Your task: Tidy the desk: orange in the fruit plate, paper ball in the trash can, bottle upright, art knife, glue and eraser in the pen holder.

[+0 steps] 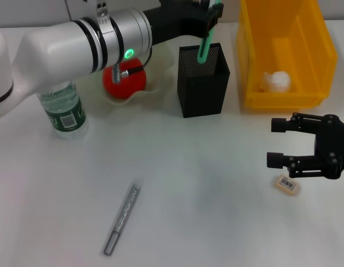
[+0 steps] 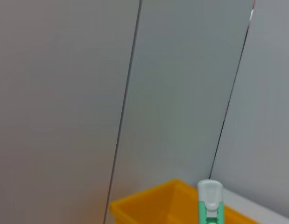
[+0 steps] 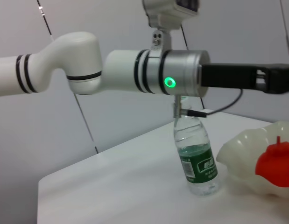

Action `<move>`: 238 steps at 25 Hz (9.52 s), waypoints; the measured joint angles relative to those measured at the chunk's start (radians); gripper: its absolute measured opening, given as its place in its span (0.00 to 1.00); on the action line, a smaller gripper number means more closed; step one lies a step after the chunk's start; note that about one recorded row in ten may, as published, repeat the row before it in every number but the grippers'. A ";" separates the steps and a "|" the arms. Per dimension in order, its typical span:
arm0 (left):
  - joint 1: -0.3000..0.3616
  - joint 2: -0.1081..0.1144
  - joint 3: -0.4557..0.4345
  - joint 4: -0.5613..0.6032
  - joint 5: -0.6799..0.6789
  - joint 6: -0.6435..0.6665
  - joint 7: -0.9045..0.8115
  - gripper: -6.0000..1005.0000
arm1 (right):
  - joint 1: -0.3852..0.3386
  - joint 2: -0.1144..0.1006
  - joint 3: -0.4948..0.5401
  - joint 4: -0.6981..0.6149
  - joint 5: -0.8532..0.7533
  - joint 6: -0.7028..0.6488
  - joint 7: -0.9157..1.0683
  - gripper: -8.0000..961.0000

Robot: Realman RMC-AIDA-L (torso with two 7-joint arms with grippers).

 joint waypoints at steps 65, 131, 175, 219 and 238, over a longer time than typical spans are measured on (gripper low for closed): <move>0.421 0.036 -0.643 -0.148 0.095 1.155 0.584 0.83 | 0.267 0.005 -0.820 -0.638 -0.796 -0.082 1.235 0.88; 0.422 0.027 -0.649 -0.204 0.094 1.111 0.606 0.82 | 0.119 0.005 -0.881 -1.020 -0.782 0.321 1.230 0.27; 0.496 0.015 -0.686 0.593 0.570 1.118 -0.043 0.82 | -0.057 0.006 -0.844 -0.960 -0.497 0.504 1.045 0.54; 0.126 0.000 0.034 0.588 1.215 1.100 -1.077 0.82 | -0.130 -0.004 -0.041 -0.185 -0.023 0.040 -0.165 0.55; 0.108 0.000 0.123 0.496 1.239 1.001 -1.076 0.82 | -0.125 0.000 -0.011 -0.173 -0.015 0.049 -0.160 0.55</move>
